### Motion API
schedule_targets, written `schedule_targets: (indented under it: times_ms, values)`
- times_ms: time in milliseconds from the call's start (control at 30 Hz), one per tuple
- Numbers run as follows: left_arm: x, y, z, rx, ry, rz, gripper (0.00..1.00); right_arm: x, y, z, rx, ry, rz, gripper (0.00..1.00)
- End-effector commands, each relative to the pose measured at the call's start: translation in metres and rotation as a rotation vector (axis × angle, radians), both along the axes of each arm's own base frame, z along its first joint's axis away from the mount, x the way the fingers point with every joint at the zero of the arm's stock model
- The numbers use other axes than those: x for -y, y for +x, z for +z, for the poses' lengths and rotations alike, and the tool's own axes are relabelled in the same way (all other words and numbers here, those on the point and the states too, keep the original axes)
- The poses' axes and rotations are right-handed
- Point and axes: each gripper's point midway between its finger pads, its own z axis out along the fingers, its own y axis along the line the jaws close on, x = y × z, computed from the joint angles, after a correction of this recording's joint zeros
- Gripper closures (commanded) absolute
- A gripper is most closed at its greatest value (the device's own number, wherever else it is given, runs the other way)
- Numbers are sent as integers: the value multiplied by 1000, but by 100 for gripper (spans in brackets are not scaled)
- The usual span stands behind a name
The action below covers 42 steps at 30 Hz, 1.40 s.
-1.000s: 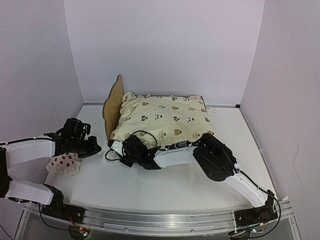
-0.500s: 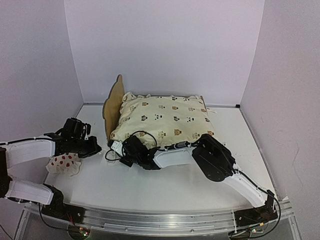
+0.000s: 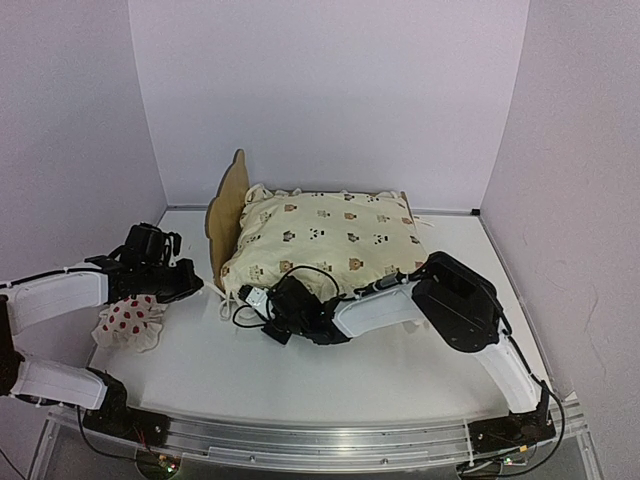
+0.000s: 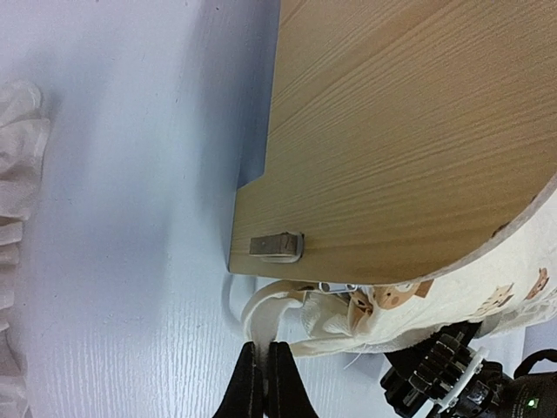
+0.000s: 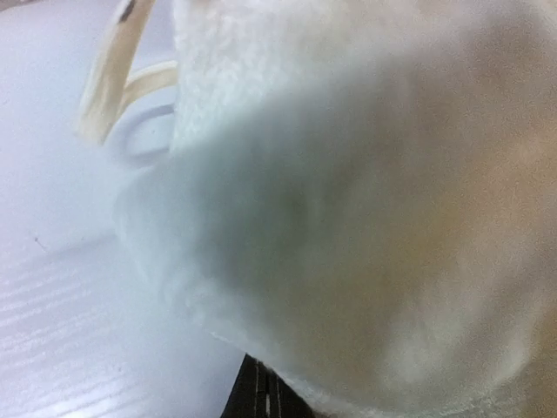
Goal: Set up the pet bed
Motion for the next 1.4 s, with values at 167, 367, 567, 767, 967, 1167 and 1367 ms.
schedule_targets:
  times_ms: [167, 367, 567, 767, 967, 1167, 1367]
  values:
    - [-15, 22, 69, 147, 71, 63, 100, 59, -26, -28, -120, -107, -70, 100]
    - [-29, 31, 97, 195, 132, 121, 100, 81, -34, -31, -130, -124, -102, 100]
    - [-43, 36, 109, 208, 201, 177, 100, 105, -39, -38, -128, -157, -143, 100]
    - [-60, 37, 125, 223, 269, 243, 100, 127, -46, -43, -132, -190, -169, 100]
    - [-66, 36, 108, 175, 290, 282, 100, 145, -53, -53, -149, -217, -194, 100]
    - [-81, 29, 85, 133, 333, 344, 100, 159, -59, -53, -154, -238, -207, 100]
    - [-84, 27, 72, 110, 346, 363, 100, 174, -67, -55, -177, -253, -214, 100]
